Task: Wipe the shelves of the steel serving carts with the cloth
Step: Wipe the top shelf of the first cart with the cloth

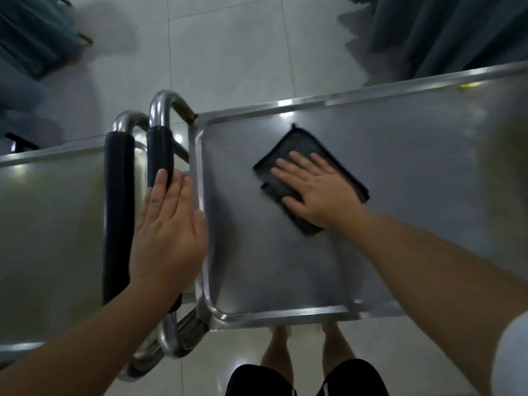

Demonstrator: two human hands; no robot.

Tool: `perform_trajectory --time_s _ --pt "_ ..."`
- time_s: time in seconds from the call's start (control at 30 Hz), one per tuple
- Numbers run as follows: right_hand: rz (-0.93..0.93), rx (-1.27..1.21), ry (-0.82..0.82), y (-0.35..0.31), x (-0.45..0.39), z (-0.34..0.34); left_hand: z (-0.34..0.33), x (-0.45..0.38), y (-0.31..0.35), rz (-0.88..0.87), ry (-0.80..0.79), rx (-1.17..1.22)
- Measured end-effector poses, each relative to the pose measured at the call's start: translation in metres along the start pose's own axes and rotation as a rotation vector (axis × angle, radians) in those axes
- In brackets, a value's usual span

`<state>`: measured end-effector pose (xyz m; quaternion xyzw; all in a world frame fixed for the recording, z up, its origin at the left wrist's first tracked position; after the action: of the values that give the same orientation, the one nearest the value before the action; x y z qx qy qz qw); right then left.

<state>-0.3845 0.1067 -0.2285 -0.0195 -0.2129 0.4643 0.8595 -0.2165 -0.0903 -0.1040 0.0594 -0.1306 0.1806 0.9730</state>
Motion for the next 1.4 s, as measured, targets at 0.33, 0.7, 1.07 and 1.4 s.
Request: perform_trajectory --time_s 0.33,0.7,1.07,1.4 --pt "-1.078 -0.430 0.178 0.192 0.049 0.023 0.002 0.001 -0.003 0.029 0.018 0.002" --pt "-0.413 -0.285 0.055 -0.096 -0.131 0.029 -0.001 0.001 -0.005 0.023 0.020 0.000" --pt "-0.006 -0.052 0.029 -0.032 -0.060 0.013 0.001 0.002 0.000 -0.006 -0.013 0.020" --pt "-1.136 -0.488 0.262 0.202 -0.009 0.050 0.001 0.003 -0.003 -0.005 -0.007 0.007"
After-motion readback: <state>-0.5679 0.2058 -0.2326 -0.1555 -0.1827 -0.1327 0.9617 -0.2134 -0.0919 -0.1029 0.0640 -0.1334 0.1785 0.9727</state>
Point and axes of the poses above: each hand's wrist, its own x-axis away from the middle knuckle, its own z-axis out of the back of the hand, y = z × x, the point moved 8 cm from there along -x, towards the middle knuckle, and after that the axes turned 12 degrees about -y, right-handed, at the moved point
